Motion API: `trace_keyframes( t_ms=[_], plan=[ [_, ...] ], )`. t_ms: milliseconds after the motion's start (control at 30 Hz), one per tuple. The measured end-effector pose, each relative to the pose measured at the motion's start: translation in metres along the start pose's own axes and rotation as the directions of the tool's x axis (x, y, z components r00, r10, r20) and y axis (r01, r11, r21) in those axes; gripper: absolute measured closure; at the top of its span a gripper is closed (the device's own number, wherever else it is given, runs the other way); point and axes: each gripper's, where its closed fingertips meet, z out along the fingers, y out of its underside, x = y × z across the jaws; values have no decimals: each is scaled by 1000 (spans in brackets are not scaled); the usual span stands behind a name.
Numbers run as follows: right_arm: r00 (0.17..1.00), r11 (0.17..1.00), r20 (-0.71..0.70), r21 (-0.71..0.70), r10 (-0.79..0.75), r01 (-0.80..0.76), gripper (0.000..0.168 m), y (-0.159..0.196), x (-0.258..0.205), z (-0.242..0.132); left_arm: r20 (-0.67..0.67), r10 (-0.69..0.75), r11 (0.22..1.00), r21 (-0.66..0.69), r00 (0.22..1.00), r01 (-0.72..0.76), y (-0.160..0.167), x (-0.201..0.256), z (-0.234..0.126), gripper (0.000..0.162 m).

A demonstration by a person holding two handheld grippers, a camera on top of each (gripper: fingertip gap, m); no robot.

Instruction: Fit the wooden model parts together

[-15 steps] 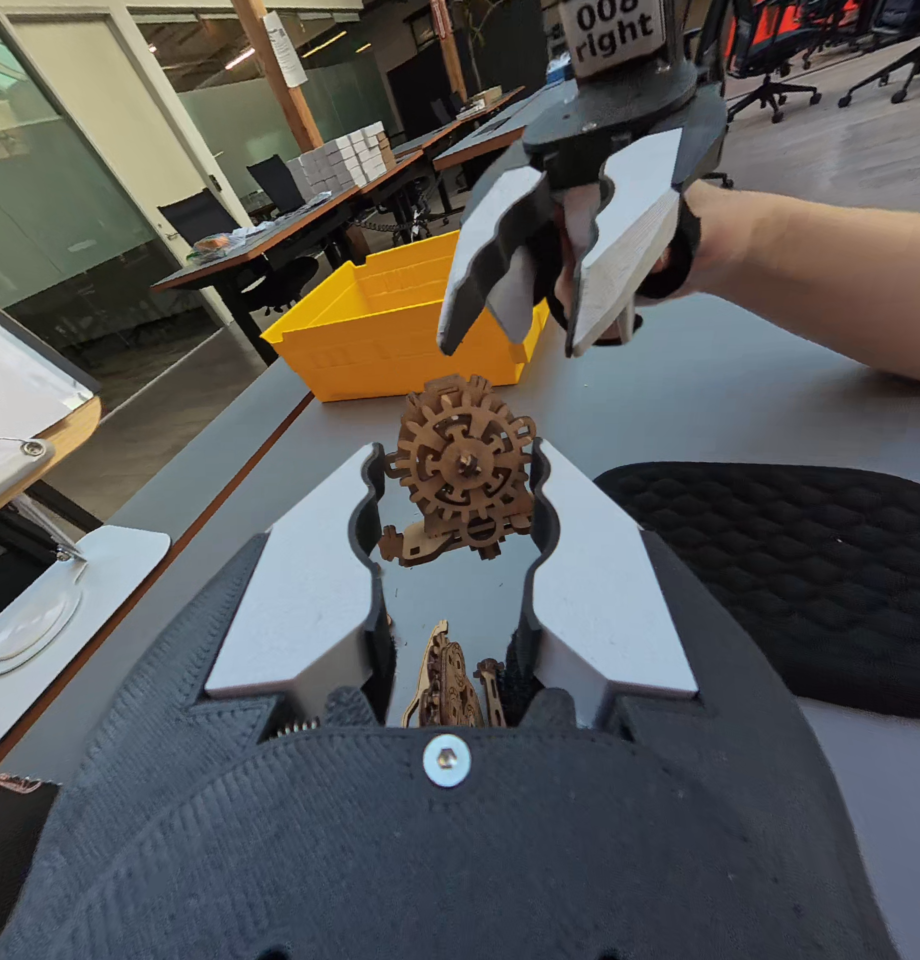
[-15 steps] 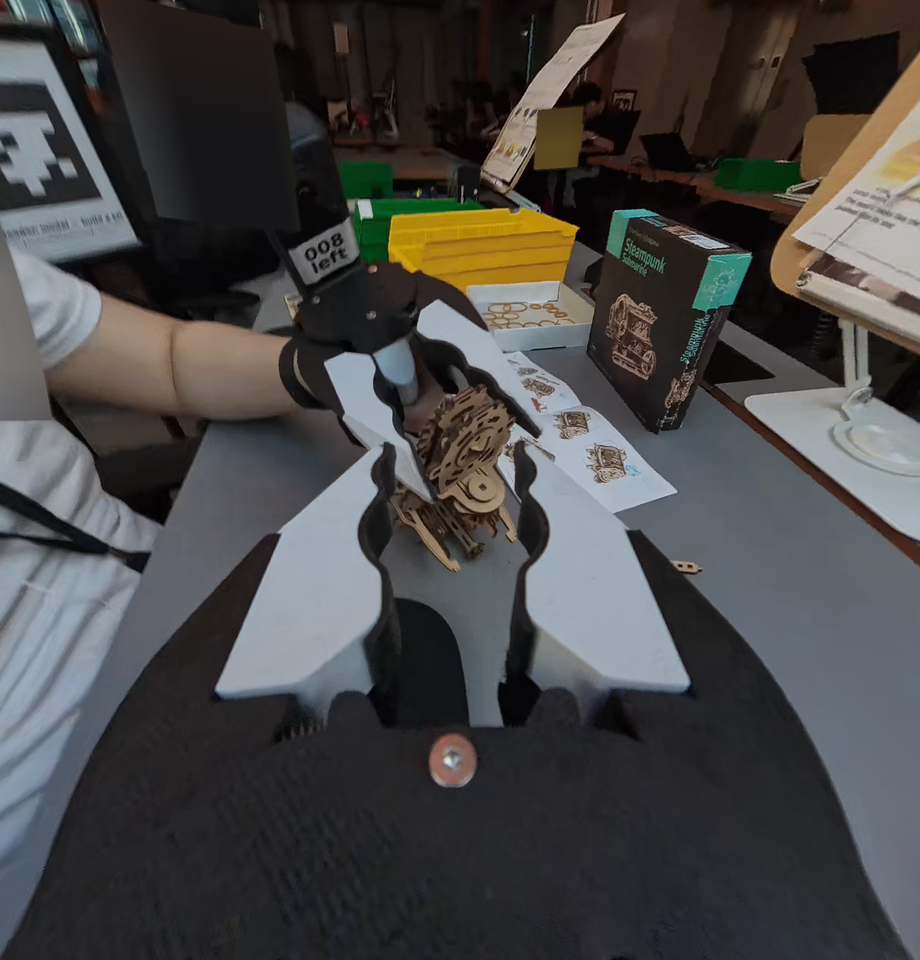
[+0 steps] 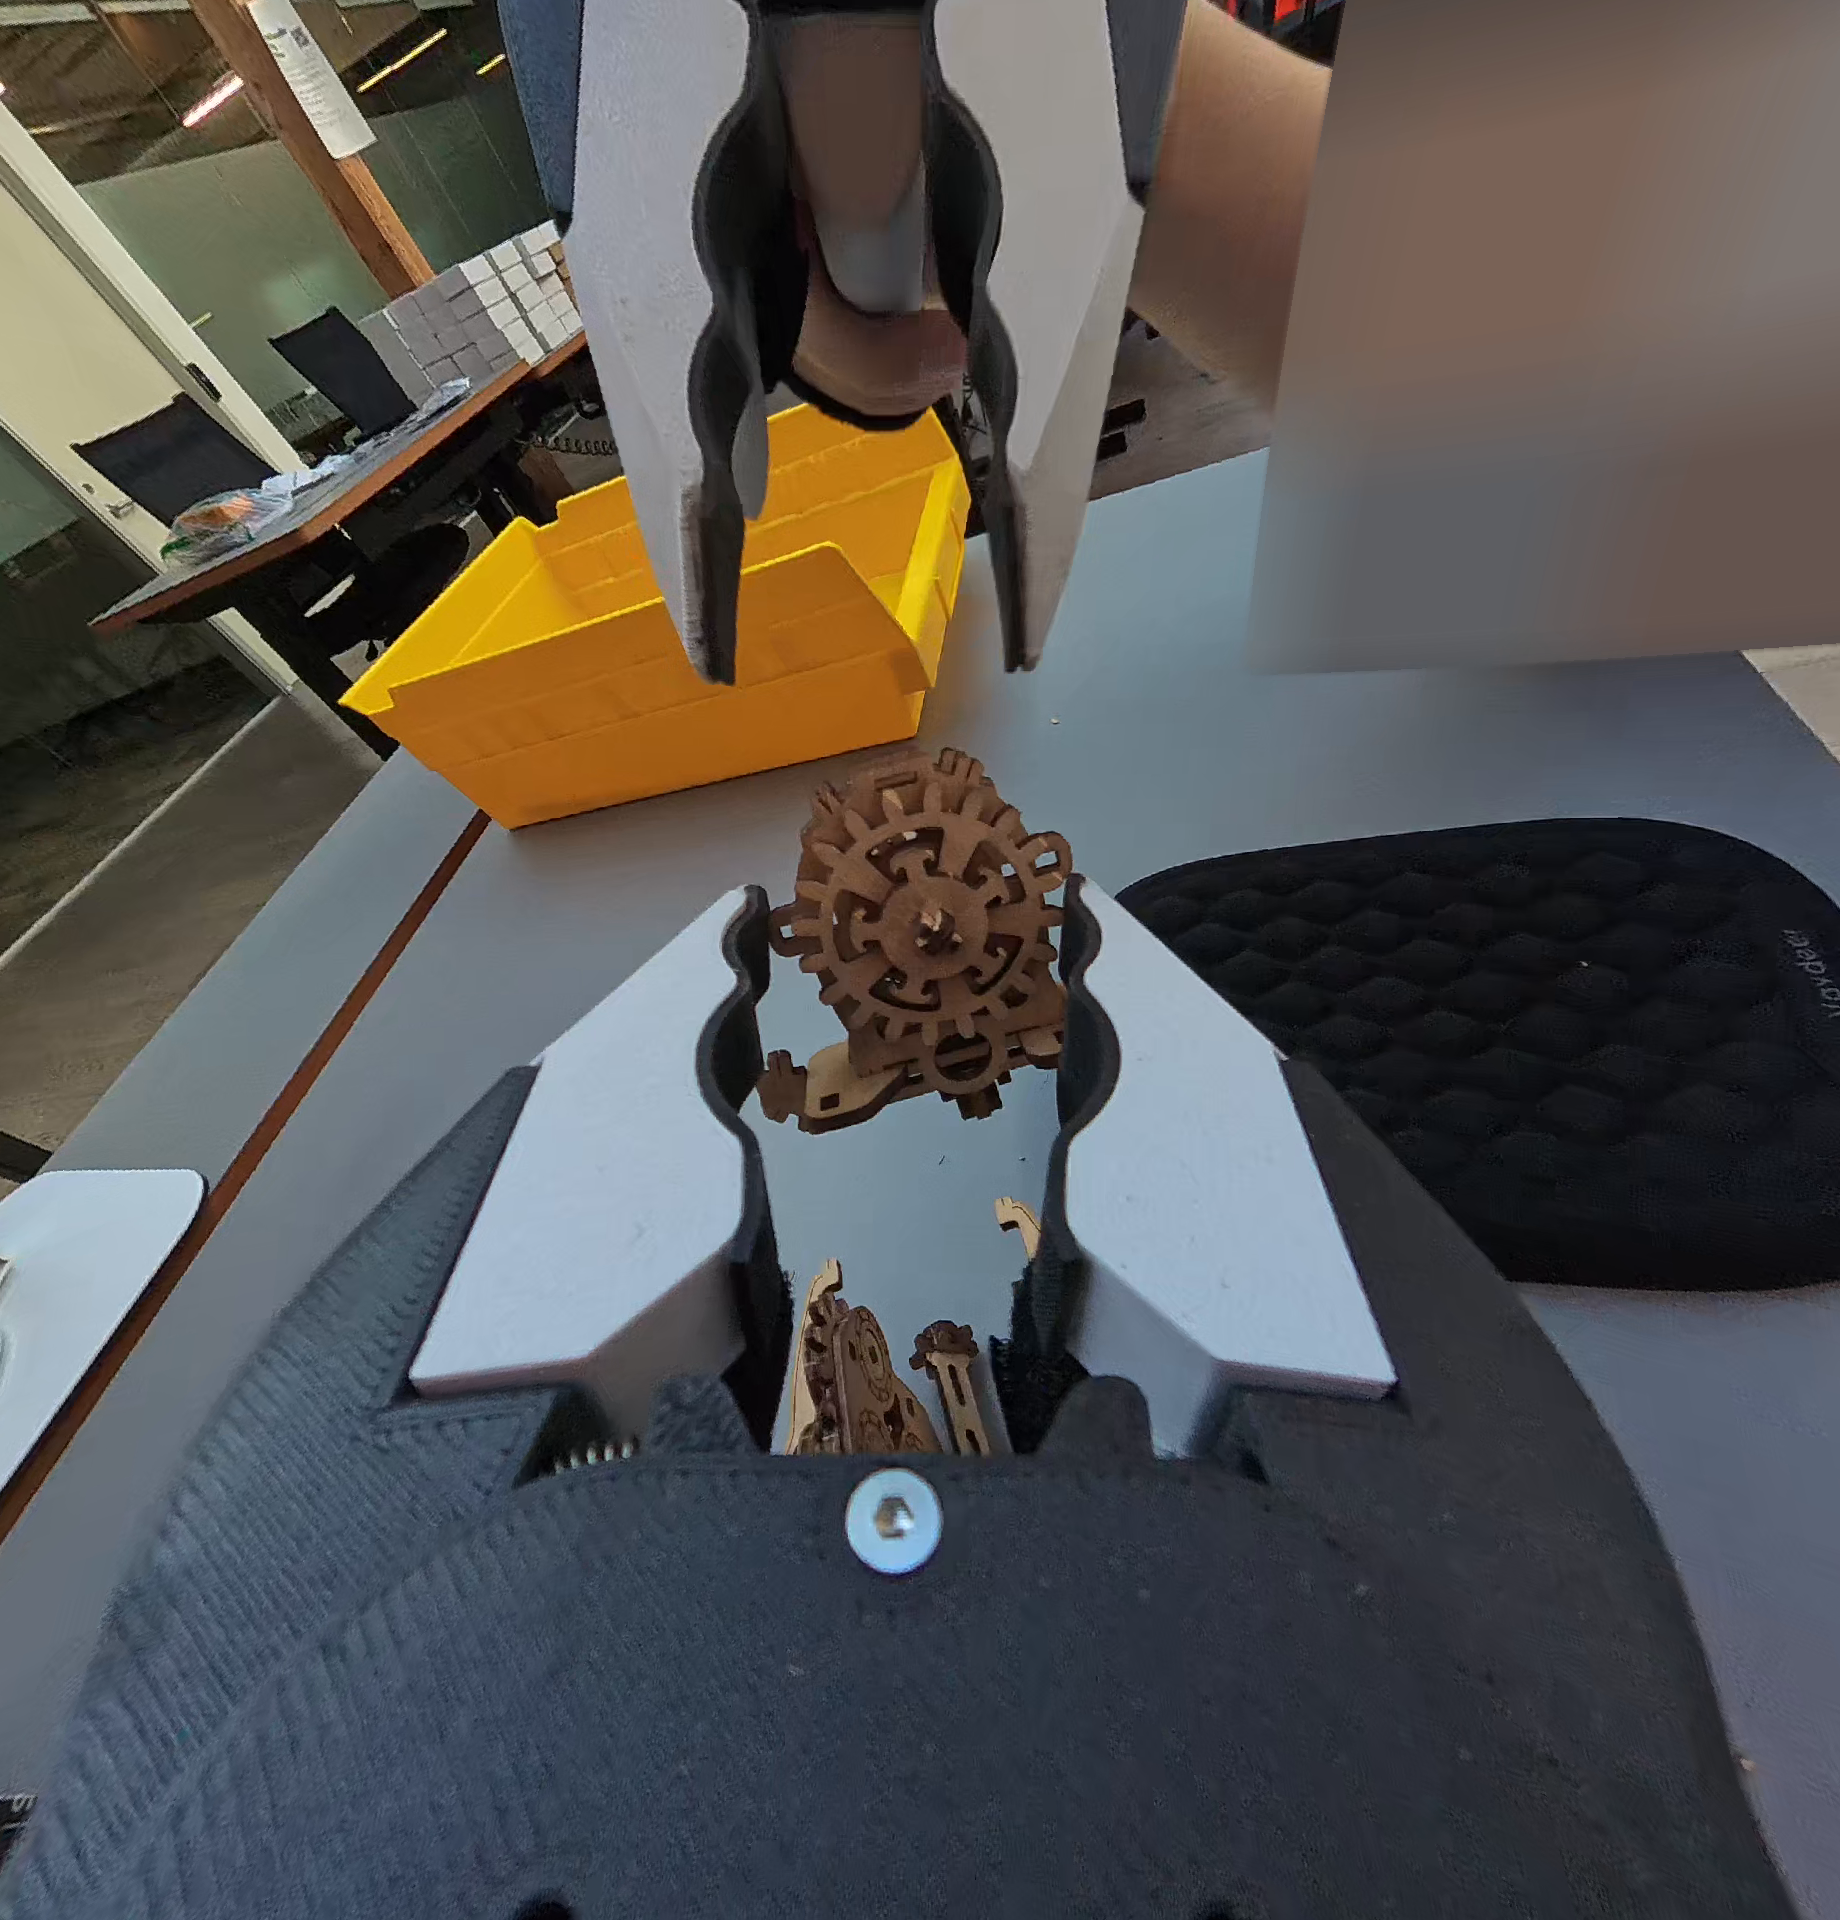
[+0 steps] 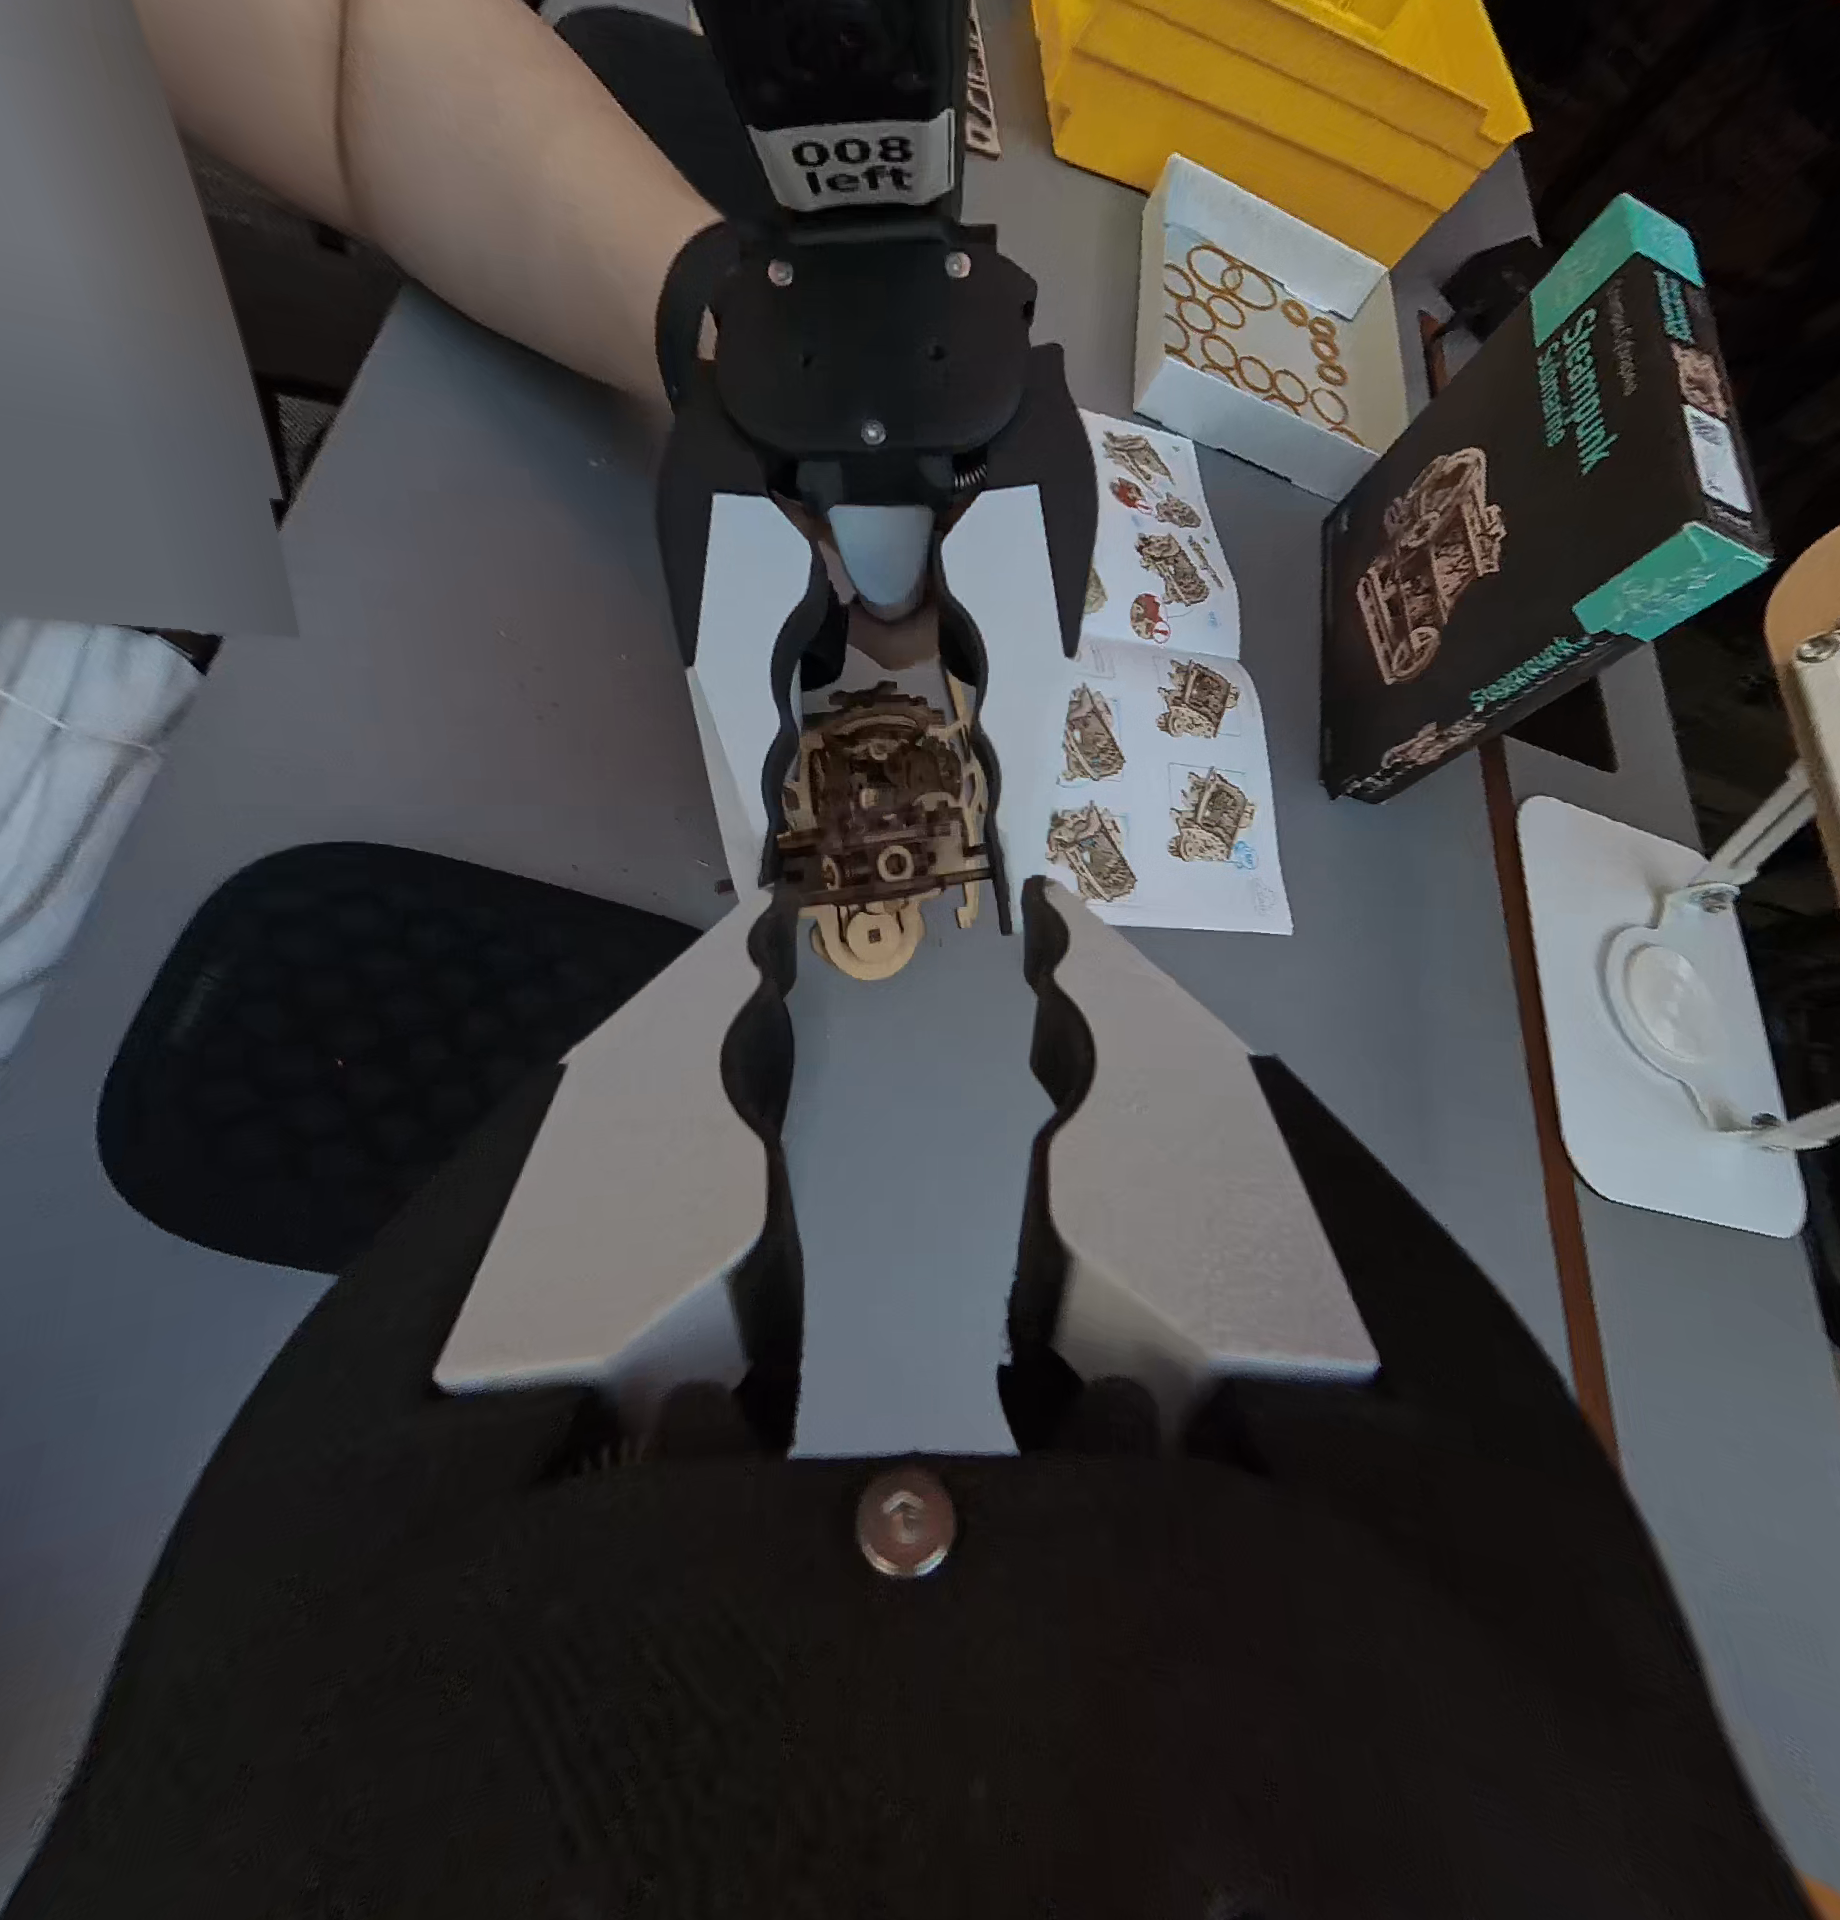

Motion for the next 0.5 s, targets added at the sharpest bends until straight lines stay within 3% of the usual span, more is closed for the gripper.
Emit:
trace_keyframes(
  t_ms=[200, 500],
  plan=[
    [997, 1000, 77, 16, 14, -15, 128, 16, 1, 16, -15, -37, 998, 45, 999, 37, -3, -2, 0, 107],
    [979, 971, 199, 219, 47, -91, 134, 6, -3, 22, -48, -47, 998, 27, 998, 49, -1, -1, -2, 107]
  ],
)
